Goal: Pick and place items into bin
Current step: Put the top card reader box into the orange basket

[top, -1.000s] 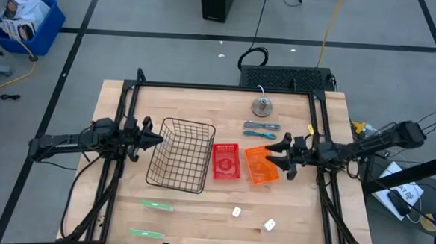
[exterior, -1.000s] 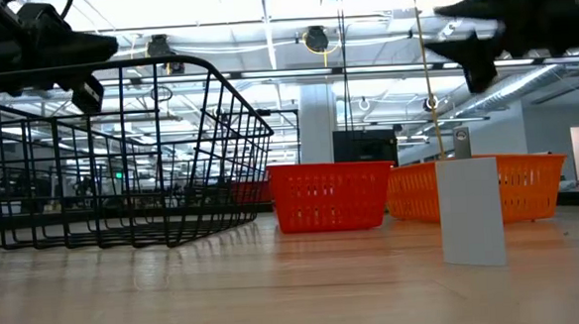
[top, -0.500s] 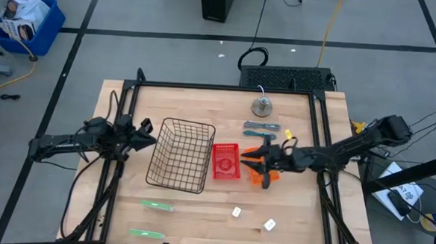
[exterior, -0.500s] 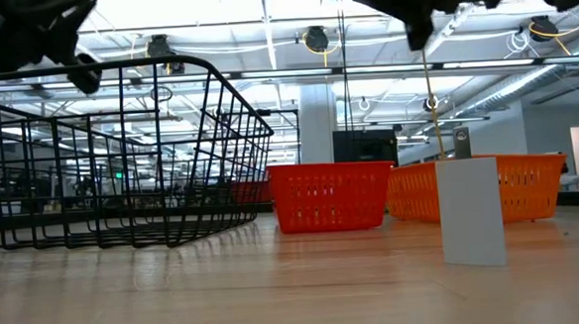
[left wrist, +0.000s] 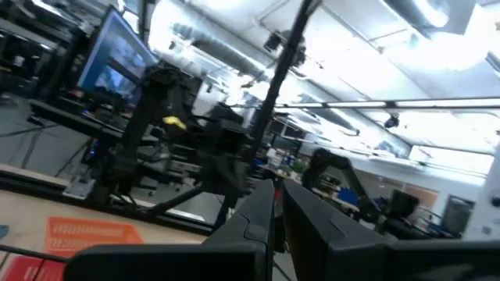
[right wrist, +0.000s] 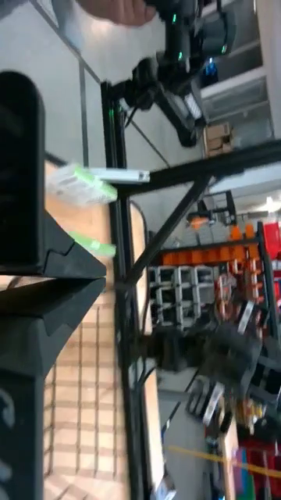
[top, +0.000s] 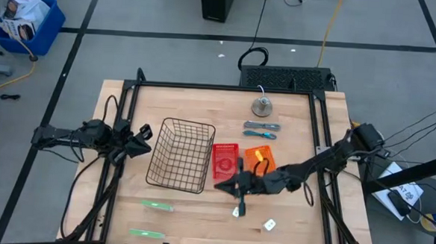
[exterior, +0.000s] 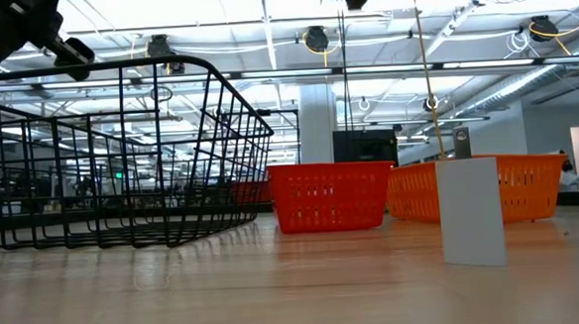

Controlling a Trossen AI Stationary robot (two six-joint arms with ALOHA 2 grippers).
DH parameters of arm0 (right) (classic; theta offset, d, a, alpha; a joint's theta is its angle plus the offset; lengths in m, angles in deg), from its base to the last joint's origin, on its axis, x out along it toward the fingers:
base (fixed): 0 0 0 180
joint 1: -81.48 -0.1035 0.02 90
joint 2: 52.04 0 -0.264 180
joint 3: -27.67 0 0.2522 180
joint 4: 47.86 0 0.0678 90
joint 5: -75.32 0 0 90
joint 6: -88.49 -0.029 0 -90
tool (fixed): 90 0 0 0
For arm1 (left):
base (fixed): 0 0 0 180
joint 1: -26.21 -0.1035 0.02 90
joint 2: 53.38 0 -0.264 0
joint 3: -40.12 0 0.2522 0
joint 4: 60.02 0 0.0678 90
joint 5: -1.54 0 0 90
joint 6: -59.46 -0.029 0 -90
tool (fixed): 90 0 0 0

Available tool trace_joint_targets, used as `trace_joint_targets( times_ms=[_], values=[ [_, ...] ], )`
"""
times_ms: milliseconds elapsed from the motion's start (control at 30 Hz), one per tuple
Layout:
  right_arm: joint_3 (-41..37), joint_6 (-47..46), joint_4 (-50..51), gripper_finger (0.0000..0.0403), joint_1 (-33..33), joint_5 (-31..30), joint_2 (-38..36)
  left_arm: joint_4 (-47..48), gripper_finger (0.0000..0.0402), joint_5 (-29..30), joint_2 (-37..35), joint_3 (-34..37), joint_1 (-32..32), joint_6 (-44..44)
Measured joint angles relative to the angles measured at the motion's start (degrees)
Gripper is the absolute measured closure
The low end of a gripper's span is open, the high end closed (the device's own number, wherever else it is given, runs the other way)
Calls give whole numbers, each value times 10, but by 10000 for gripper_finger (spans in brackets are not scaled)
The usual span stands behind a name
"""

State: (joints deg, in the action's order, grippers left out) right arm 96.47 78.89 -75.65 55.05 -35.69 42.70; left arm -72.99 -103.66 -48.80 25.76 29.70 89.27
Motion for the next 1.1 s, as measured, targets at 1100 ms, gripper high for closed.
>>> trace_joint_targets(
  times_ms=[1100],
  values=[
    [160,13,100,402,-63,-62,122,274,371,516,396,-348,484,-111]
  ],
)
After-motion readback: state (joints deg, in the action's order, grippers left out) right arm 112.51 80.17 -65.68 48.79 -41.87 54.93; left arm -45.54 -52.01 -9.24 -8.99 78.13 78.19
